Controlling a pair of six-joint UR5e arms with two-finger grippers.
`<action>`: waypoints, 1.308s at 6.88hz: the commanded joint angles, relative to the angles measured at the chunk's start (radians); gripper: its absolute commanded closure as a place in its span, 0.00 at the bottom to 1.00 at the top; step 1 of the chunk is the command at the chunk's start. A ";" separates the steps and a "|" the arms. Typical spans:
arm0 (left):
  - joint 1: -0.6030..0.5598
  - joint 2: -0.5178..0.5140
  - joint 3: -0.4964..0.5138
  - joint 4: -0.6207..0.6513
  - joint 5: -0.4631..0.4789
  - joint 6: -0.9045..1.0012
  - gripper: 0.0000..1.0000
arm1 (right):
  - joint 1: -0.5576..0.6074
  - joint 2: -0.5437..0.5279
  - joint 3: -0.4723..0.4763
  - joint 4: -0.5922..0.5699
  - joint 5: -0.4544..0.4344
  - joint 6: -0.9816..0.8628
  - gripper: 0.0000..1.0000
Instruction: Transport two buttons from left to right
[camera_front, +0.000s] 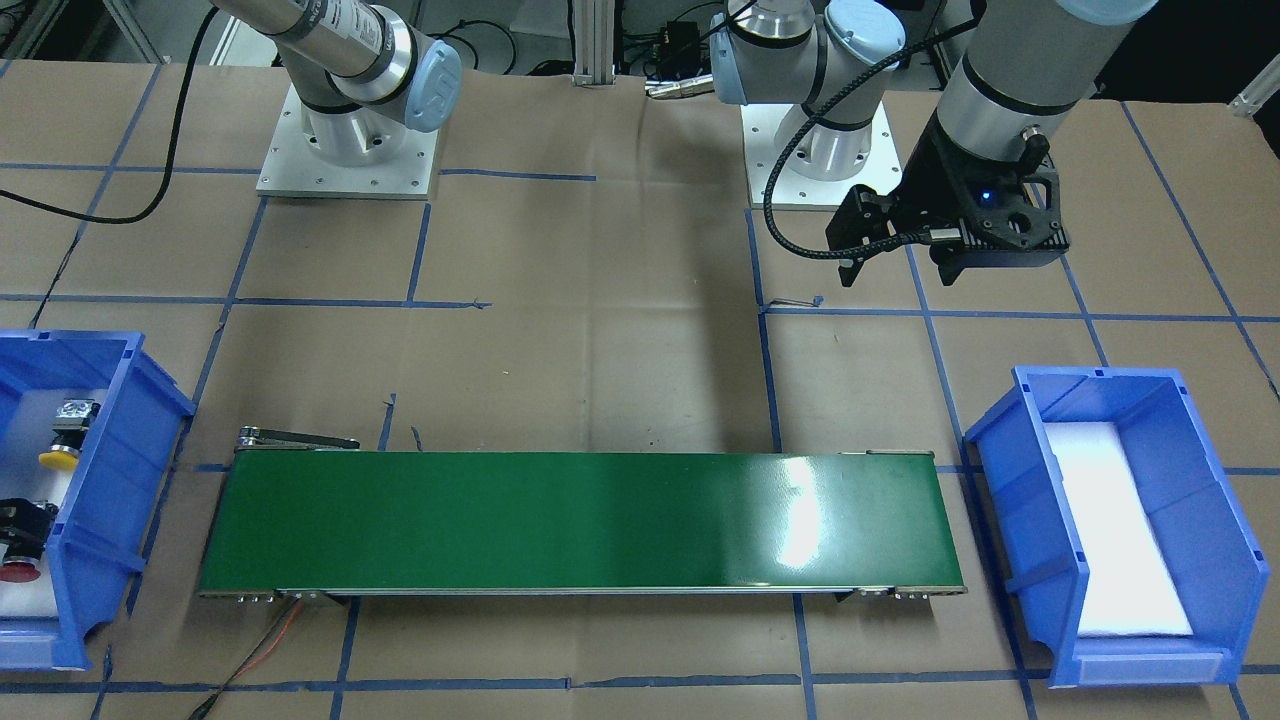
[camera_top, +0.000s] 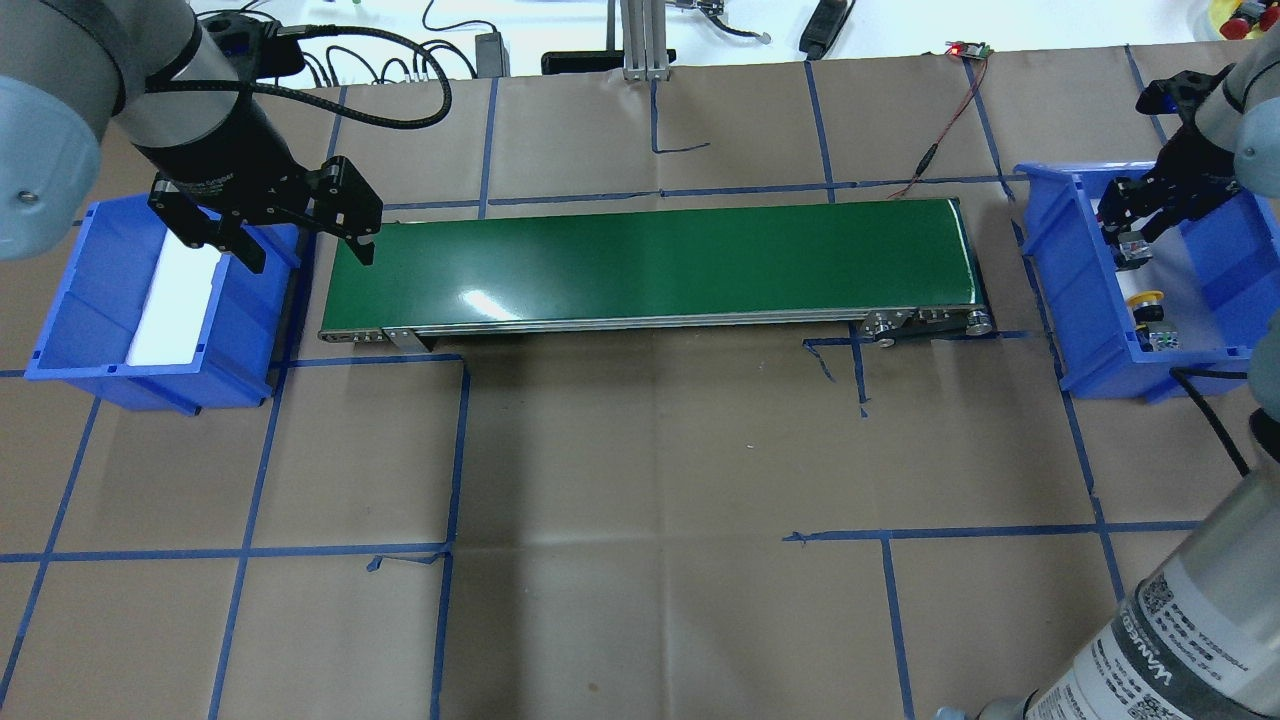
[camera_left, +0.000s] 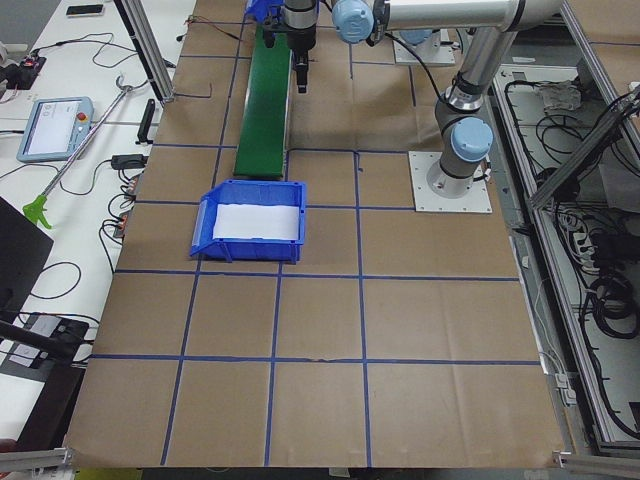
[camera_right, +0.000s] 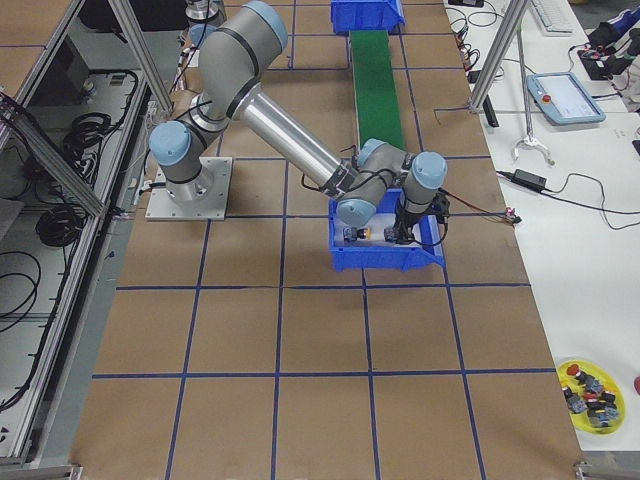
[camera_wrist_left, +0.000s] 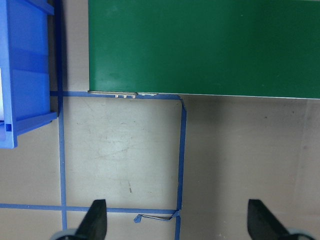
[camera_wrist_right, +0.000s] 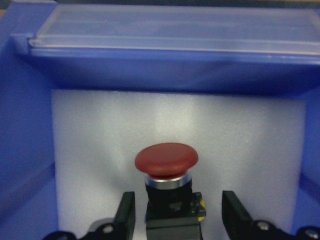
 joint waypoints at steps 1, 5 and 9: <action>0.000 0.000 0.000 0.000 0.000 0.000 0.00 | 0.011 -0.036 -0.017 0.001 -0.008 0.017 0.00; 0.000 0.000 0.000 0.002 0.000 0.000 0.00 | 0.110 -0.333 -0.088 0.205 0.004 0.263 0.00; 0.000 0.000 -0.001 0.000 0.002 0.000 0.00 | 0.502 -0.501 -0.071 0.357 -0.007 0.500 0.00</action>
